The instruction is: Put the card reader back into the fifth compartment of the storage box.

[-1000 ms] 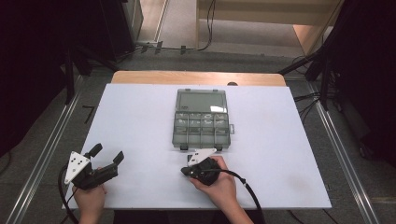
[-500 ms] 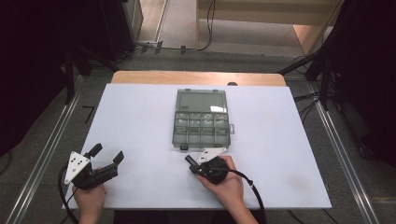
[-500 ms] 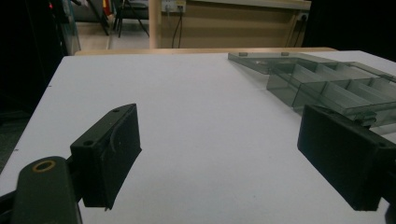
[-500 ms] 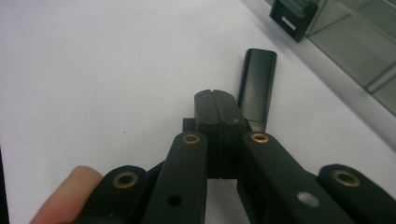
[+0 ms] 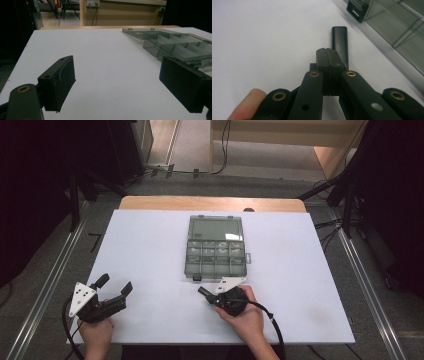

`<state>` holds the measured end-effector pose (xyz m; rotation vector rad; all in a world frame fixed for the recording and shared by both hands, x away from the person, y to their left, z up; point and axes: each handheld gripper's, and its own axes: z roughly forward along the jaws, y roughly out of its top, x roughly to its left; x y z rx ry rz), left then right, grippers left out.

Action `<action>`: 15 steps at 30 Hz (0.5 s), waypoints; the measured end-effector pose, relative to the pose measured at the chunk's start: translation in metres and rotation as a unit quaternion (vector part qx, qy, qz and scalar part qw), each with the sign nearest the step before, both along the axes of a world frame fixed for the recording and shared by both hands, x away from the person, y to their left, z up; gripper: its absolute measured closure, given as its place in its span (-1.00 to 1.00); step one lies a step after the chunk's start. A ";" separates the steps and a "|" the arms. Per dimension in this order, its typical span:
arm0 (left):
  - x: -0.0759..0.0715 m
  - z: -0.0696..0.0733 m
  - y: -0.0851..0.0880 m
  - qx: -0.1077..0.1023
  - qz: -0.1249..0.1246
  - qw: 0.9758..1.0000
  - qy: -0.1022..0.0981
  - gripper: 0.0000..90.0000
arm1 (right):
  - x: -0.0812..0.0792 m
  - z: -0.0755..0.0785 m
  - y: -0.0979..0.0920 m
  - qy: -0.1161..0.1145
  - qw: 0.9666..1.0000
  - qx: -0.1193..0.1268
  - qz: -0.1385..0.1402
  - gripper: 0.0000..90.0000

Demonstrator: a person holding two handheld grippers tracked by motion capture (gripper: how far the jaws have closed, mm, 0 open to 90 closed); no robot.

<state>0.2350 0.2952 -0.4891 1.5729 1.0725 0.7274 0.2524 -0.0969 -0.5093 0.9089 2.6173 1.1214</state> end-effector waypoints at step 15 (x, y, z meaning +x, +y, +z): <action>0.000 0.000 0.000 0.001 0.000 1.000 0.000 -0.70 | 0.008 0.019 -0.023 -0.012 0.999 0.031 0.005 0.44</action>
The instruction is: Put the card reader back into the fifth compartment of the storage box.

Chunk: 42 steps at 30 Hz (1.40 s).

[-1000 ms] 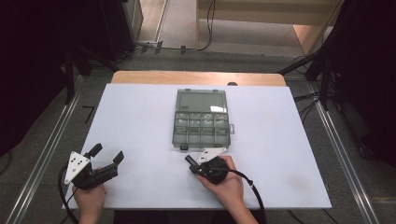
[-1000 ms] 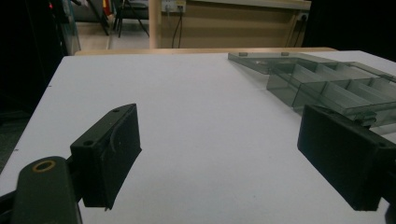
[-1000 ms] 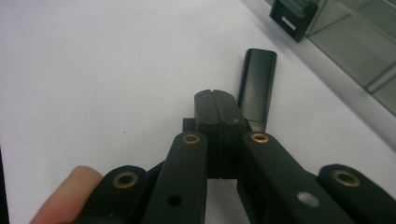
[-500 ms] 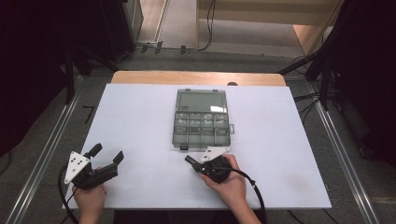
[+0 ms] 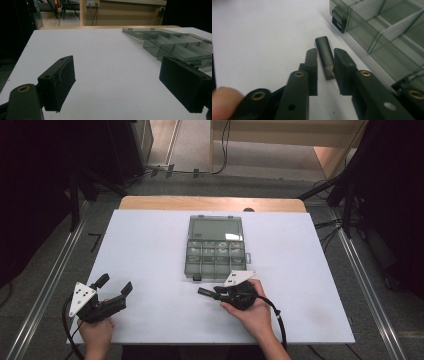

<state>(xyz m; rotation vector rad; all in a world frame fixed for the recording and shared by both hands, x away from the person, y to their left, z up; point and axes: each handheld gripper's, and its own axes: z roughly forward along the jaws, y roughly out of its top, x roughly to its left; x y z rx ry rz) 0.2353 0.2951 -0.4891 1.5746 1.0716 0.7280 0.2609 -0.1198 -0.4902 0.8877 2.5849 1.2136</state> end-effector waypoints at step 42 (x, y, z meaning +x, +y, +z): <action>0.001 0.000 0.000 0.001 0.000 1.000 0.003 -0.70 | 0.030 -0.016 0.051 -0.010 0.995 -0.086 0.050 0.57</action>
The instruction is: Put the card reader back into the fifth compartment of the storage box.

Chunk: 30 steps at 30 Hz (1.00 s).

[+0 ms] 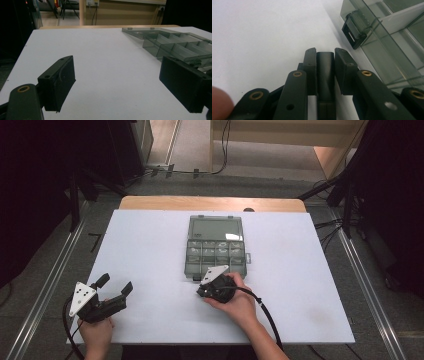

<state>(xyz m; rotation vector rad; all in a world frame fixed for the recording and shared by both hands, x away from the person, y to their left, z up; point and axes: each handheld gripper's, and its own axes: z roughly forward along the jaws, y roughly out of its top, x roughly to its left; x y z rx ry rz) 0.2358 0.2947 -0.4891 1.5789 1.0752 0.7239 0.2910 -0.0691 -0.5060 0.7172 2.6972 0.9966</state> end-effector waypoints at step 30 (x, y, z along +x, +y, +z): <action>0.000 0.000 0.001 -0.002 0.000 1.000 0.000 -0.70 | 0.004 0.026 -0.015 0.013 0.998 0.052 -0.017 0.58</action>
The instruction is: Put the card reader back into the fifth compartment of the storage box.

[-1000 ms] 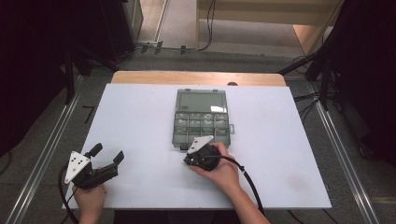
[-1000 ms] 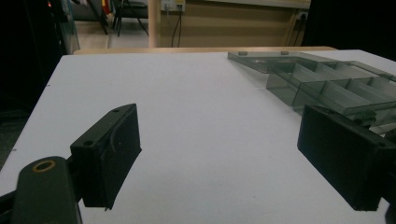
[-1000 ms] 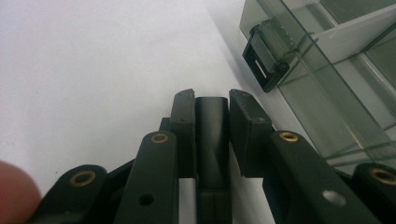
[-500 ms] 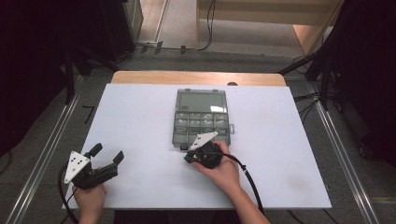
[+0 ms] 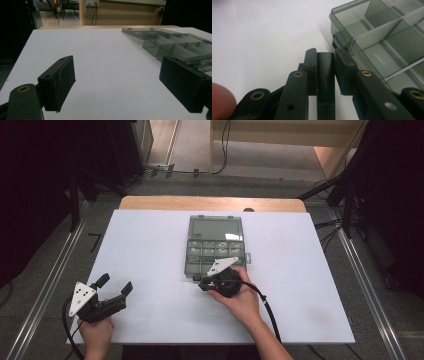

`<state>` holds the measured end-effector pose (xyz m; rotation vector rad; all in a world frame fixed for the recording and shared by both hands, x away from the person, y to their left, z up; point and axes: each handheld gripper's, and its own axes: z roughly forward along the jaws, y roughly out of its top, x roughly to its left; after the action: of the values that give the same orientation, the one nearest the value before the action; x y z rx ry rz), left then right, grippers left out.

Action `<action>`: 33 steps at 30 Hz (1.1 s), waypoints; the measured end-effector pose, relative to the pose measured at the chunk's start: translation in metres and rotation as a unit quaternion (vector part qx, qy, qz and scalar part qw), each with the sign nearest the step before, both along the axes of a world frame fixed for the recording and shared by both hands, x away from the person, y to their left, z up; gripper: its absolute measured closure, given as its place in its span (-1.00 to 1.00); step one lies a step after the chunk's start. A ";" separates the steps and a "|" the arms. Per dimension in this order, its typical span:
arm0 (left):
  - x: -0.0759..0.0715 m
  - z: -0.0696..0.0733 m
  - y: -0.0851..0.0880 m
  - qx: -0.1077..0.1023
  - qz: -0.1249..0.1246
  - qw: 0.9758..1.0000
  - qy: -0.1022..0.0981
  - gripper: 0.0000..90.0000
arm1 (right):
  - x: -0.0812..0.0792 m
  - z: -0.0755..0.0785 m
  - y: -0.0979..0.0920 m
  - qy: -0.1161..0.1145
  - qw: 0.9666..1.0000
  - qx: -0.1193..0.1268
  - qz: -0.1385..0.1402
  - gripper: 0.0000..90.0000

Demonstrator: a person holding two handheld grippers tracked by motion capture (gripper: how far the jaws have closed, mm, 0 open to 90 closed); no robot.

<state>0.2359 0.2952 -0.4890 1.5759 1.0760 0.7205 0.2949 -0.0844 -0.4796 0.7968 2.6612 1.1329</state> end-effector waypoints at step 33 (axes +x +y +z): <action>0.000 0.000 0.000 0.000 -0.001 1.000 0.001 -0.70 | 0.013 0.034 0.000 -0.009 1.000 0.025 -0.001 0.58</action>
<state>0.2361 0.2950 -0.4890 1.5784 1.0756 0.7183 0.3081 -0.0839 -0.4454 0.7938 2.6259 1.2045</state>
